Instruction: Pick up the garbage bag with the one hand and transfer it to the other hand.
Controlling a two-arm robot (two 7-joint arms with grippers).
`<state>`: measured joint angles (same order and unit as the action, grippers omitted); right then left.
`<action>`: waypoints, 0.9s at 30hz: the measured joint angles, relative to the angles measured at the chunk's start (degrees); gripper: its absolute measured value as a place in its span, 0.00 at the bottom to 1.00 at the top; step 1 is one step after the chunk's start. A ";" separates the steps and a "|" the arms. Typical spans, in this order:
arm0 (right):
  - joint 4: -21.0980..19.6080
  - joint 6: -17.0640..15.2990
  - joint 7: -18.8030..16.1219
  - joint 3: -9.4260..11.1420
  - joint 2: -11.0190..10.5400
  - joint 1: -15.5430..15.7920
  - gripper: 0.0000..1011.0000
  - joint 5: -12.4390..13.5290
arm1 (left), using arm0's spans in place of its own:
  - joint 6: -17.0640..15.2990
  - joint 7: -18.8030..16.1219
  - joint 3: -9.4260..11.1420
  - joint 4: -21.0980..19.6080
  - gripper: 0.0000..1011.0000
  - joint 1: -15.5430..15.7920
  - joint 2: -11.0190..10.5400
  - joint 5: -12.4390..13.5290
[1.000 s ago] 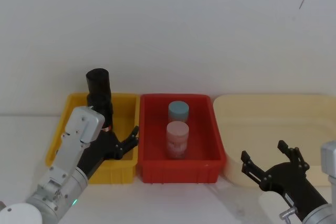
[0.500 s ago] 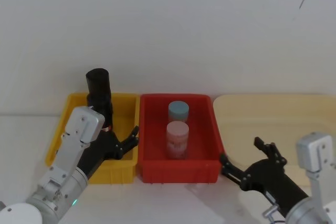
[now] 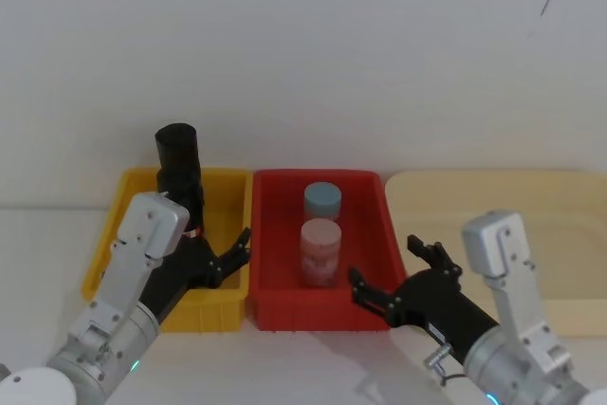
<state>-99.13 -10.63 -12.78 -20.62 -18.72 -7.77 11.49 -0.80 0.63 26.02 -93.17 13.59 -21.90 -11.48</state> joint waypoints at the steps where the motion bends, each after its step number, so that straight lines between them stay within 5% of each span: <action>1: 0.47 -0.20 -0.05 -0.24 0.25 -0.55 0.99 -0.17 | 0.00 0.00 0.00 0.00 0.99 0.00 0.00 0.00; 27: 13.90 -2.37 -1.22 -5.90 6.96 -12.90 0.99 -5.80 | 0.00 0.00 0.00 0.00 0.99 0.00 0.00 0.00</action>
<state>-85.23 -13.00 -14.00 -26.53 -11.76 -20.67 5.69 -0.80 0.62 26.02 -93.18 13.59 -21.89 -11.48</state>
